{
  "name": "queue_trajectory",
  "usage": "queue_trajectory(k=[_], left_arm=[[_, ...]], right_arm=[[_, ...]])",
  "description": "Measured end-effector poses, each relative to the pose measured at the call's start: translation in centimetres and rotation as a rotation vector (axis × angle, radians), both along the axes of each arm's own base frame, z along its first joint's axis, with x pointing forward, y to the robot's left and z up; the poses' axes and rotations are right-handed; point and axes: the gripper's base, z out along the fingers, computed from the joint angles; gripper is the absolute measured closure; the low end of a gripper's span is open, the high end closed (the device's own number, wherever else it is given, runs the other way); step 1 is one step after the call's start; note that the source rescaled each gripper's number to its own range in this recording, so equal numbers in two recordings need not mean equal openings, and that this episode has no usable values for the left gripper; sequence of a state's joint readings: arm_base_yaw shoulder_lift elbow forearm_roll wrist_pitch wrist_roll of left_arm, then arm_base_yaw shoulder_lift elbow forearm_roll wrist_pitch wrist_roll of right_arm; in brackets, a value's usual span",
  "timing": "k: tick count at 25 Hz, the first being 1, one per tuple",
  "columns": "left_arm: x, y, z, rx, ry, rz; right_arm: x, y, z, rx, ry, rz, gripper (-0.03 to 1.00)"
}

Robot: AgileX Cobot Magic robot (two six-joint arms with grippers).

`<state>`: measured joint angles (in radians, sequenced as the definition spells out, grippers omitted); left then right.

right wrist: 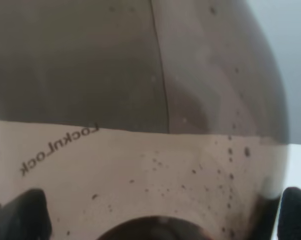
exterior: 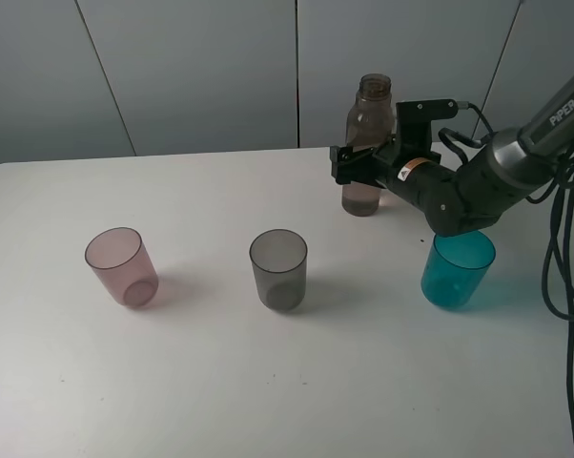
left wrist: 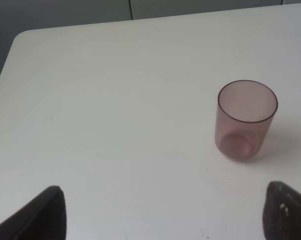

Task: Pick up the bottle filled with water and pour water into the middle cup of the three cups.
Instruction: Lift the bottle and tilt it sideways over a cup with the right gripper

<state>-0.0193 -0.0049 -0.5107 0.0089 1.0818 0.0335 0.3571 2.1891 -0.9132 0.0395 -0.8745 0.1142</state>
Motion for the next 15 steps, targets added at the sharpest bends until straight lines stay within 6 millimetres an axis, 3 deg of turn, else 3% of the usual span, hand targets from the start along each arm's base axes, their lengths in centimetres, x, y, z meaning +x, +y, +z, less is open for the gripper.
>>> queue_trajectory(k=[1,2,3,4,15], left_arm=[[0.0,0.0,0.0,0.0,0.0,0.0],[0.0,0.0,0.0,0.0,0.0,0.0],[0.0,0.0,0.0,0.0,0.0,0.0],[0.0,0.0,0.0,0.0,0.0,0.0],[0.0,0.0,0.0,0.0,0.0,0.0]], right_arm=[[0.01,0.0,0.02,0.001,-0.002,0.0,0.16],[0.01,0.0,0.02,0.001,-0.002,0.0,0.45],[0.0,0.02,0.02,0.001,-0.002,0.002,0.82],[0.02,0.01,0.05,0.0,-0.006,0.001,0.94],[-0.09,0.35,0.25,-0.028,-0.001,0.051,0.96]])
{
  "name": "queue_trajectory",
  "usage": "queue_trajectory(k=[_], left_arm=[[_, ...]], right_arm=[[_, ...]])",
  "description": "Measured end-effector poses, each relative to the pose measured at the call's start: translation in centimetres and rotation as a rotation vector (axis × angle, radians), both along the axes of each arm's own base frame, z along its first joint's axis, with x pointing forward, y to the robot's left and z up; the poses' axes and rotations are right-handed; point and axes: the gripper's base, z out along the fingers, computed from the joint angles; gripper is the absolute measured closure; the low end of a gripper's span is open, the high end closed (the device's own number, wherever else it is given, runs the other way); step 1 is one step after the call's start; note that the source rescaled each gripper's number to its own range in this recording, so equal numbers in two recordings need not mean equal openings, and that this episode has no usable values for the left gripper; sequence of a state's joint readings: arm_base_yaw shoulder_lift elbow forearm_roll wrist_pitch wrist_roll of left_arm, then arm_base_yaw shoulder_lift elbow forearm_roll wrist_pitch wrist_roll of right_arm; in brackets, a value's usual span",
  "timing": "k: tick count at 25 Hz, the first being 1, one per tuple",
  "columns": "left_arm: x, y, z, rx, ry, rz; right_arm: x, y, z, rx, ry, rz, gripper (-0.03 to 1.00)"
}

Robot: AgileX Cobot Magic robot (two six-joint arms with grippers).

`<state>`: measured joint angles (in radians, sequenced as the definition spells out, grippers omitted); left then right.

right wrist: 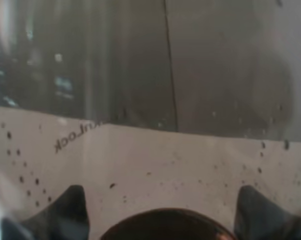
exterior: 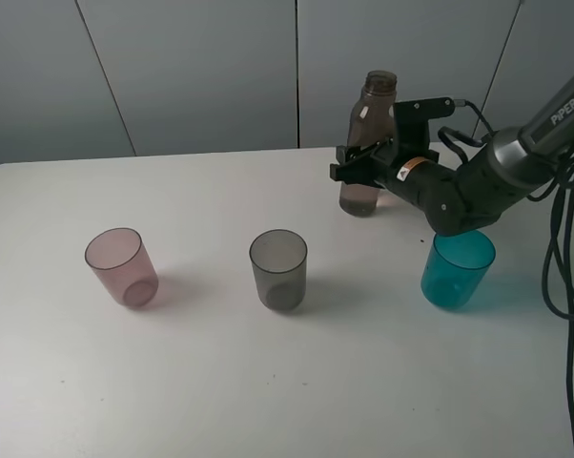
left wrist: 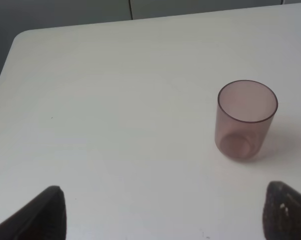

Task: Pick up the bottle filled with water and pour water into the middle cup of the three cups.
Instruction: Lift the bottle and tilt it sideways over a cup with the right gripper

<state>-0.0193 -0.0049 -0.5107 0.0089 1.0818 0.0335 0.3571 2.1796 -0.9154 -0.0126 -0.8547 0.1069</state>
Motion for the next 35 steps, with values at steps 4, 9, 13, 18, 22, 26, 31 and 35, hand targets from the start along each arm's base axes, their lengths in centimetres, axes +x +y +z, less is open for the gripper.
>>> queue_trajectory(k=[4,9,13,18,22,26,31,35], left_arm=[[0.0,0.0,0.0,0.0,0.0,0.0],[0.0,0.0,0.0,0.0,0.0,0.0],[0.0,0.0,0.0,0.0,0.0,0.0],[0.0,0.0,0.0,0.0,0.0,0.0],[0.0,0.0,0.0,0.0,0.0,0.0],[0.0,0.0,0.0,0.0,0.0,0.0],[0.0,0.0,0.0,0.0,0.0,0.0],[0.0,0.0,0.0,0.0,0.0,0.0]], right_arm=[[-0.2,0.5,1.3,-0.07,-0.014,0.087,0.96],[0.4,1.6,4.3,-0.143,-0.106,0.216,0.96],[1.1,3.0,5.8,-0.231,-0.198,0.368,0.96],[1.1,3.9,6.4,-0.343,-0.283,0.51,0.96],[1.1,4.0,6.3,-0.491,-0.372,0.574,0.96],[1.0,3.8,6.2,-0.594,-0.44,0.649,0.96],[1.1,2.6,6.1,-0.672,-0.49,0.718,0.96],[0.9,2.4,5.9,-0.744,-0.547,0.795,0.96]])
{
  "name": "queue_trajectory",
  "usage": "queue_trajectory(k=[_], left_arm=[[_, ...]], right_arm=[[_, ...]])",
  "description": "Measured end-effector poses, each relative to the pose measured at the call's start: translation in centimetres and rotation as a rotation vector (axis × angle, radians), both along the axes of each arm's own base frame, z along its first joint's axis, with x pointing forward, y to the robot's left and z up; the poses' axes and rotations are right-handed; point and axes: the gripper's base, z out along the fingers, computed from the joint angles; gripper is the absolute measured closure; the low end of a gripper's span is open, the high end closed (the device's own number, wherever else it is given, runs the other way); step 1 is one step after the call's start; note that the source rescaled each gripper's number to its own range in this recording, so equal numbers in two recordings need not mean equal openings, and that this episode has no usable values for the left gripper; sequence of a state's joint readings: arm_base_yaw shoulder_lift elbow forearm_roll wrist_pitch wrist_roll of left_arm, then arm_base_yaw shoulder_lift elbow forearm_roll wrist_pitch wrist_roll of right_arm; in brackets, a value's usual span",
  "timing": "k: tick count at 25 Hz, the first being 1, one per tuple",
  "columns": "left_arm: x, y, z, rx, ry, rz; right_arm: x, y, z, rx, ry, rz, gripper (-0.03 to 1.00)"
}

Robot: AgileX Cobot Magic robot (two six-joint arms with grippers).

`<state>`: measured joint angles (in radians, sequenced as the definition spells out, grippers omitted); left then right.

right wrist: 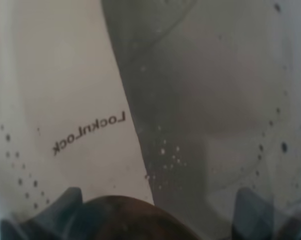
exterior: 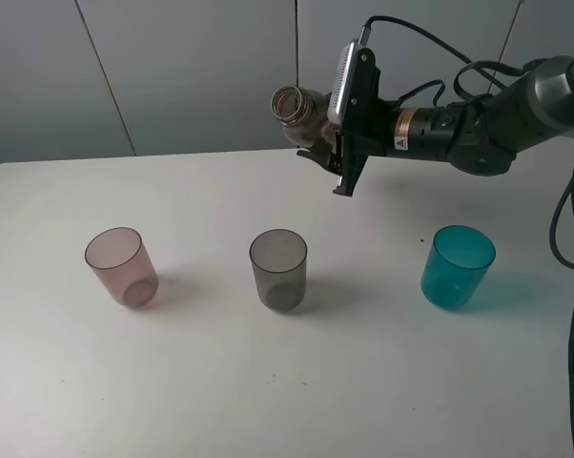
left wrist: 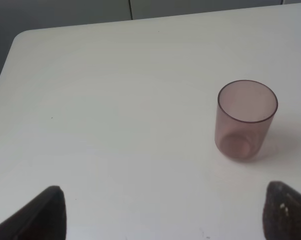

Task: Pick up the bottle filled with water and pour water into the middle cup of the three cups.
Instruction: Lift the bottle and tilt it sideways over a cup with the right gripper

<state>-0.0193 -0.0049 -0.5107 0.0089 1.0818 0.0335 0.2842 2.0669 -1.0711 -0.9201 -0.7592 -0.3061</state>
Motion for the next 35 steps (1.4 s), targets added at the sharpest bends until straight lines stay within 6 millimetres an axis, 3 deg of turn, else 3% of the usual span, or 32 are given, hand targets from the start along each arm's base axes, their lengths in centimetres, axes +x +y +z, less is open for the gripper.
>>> queue_trajectory(k=[17,25,35], left_arm=[[0.0,0.0,0.0,0.0,0.0,0.0],[0.0,0.0,0.0,0.0,0.0,0.0],[0.0,0.0,0.0,0.0,0.0,0.0]], right_arm=[[-0.1,0.4,0.3,-0.133,-0.217,0.09,0.96],[-0.1,0.4,-1.1,-0.197,-0.267,0.127,0.96],[-0.4,0.6,-1.2,-0.256,-0.326,0.196,0.96]])
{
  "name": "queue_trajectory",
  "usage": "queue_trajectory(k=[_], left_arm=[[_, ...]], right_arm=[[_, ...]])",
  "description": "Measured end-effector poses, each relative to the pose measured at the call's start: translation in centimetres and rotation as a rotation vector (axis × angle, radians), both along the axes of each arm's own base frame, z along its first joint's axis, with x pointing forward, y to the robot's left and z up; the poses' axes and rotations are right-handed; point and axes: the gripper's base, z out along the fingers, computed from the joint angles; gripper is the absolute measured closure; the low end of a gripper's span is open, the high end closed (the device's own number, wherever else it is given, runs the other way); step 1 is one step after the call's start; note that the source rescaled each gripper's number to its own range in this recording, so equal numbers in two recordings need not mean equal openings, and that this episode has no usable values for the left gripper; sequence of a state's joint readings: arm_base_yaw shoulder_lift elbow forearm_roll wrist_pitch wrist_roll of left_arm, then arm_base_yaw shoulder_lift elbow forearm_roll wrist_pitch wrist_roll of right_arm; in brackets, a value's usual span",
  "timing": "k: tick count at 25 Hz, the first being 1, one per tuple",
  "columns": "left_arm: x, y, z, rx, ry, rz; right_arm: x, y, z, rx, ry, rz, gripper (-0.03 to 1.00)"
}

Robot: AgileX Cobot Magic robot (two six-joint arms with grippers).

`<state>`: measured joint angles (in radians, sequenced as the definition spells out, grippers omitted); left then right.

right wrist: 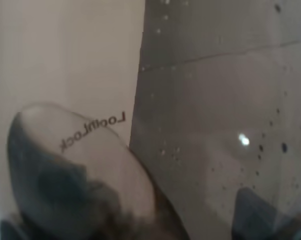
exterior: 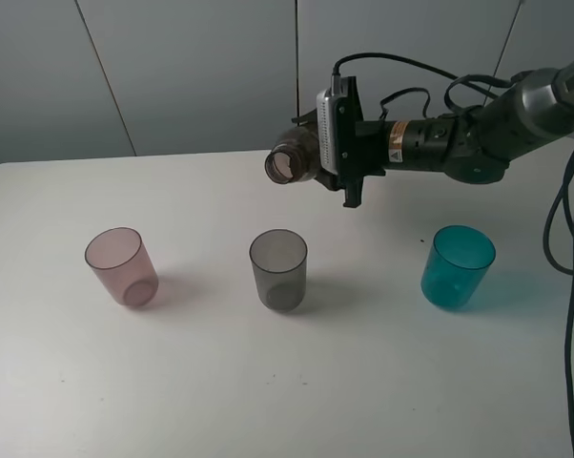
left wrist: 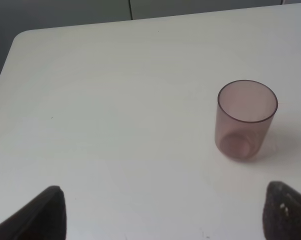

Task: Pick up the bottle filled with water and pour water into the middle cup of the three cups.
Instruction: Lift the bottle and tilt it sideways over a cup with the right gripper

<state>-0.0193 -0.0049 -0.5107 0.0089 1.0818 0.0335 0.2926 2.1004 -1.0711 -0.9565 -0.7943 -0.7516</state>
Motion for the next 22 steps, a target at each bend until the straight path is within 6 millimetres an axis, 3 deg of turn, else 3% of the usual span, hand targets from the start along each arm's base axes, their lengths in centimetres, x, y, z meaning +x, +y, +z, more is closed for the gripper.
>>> queue_trajectory(k=[22], left_arm=[[0.0,0.0,0.0,-0.003,0.0,0.002]], right_arm=[[-1.2,1.0,-0.8,-0.08,-0.077,0.08,0.96]])
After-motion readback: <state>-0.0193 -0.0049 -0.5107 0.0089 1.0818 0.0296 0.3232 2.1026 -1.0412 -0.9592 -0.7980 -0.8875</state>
